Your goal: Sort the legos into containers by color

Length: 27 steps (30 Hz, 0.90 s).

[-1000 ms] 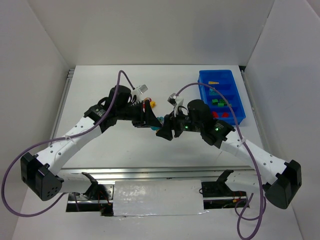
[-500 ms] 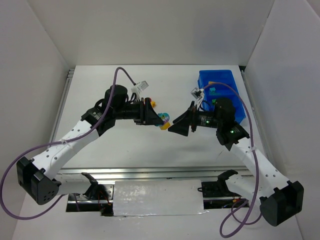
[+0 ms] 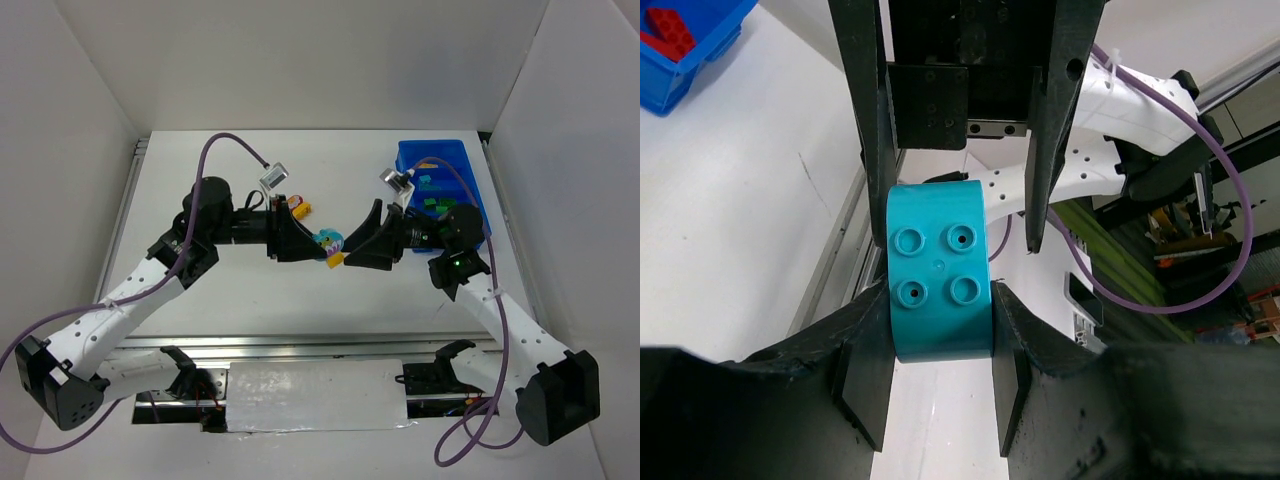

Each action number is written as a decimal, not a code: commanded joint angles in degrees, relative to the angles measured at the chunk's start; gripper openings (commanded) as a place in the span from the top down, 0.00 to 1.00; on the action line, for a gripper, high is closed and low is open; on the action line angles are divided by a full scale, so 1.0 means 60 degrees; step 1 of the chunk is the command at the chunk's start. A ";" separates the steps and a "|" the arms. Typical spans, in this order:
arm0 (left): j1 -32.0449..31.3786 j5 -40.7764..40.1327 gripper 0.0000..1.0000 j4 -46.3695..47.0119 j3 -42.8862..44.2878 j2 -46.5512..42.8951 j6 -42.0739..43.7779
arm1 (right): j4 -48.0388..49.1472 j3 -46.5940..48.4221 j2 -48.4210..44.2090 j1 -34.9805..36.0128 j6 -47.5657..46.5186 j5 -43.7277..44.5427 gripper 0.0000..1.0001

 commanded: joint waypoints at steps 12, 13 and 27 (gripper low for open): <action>-0.0158 0.0057 1.00 0.1503 0.0028 -0.0063 -0.0336 | 0.0193 0.0610 0.0374 0.0778 -0.0120 -0.0036 0.30; -0.0158 0.0086 1.00 0.1517 0.0028 -0.0062 -0.0336 | 0.0178 0.0581 0.0359 0.0764 -0.0150 0.0066 0.32; -0.0173 -0.0060 1.00 0.1241 0.0072 0.0099 -0.0160 | 0.0296 0.0844 0.0579 0.0764 -0.0384 0.0184 1.00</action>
